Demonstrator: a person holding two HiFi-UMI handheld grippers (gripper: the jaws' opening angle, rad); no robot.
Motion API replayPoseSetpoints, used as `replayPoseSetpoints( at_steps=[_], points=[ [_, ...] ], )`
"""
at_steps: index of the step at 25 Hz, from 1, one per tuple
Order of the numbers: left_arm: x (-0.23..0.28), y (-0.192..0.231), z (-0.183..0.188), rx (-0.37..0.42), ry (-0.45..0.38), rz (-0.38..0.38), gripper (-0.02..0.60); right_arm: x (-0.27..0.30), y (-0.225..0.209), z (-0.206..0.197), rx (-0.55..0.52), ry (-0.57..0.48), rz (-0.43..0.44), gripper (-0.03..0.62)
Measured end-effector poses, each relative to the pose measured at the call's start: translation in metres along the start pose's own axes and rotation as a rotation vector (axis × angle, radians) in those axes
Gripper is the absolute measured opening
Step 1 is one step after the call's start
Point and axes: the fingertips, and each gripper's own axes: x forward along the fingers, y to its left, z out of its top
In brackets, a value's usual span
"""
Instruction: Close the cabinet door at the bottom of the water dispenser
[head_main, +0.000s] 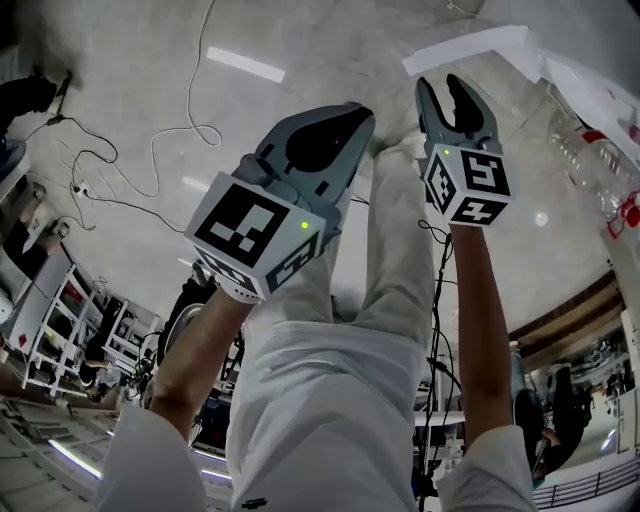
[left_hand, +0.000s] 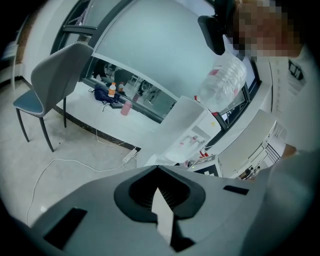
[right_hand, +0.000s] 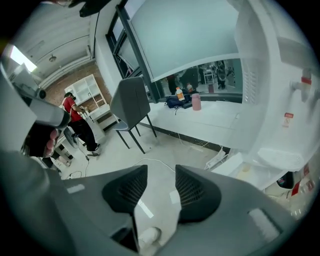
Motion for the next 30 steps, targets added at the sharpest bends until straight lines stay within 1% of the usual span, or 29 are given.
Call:
replayPoseSetpoints(
  at_steps=[4,8,11,14,21,30],
  points=[
    [-0.001,0.006,-0.005,-0.008,0.002,0.006,0.002,0.019,0.002,-0.019,-0.015,0.042,0.023,0.199],
    [-0.002,0.010,-0.008,-0.007,0.007,0.008,0.002,0.037,0.004,-0.031,-0.043,0.060,0.041,0.204],
    [-0.004,0.011,-0.011,-0.009,0.009,0.012,0.002,0.050,0.006,-0.041,-0.042,0.084,0.056,0.222],
    [-0.003,0.013,-0.016,-0.008,0.014,0.010,0.002,0.066,0.001,-0.056,-0.047,0.115,0.051,0.227],
    [-0.006,0.020,-0.028,-0.013,0.022,0.020,0.002,0.093,-0.010,-0.090,-0.026,0.191,0.032,0.241],
    [0.003,0.020,-0.043,-0.012,0.039,0.028,0.002,0.115,-0.021,-0.115,0.011,0.235,0.049,0.264]
  ],
)
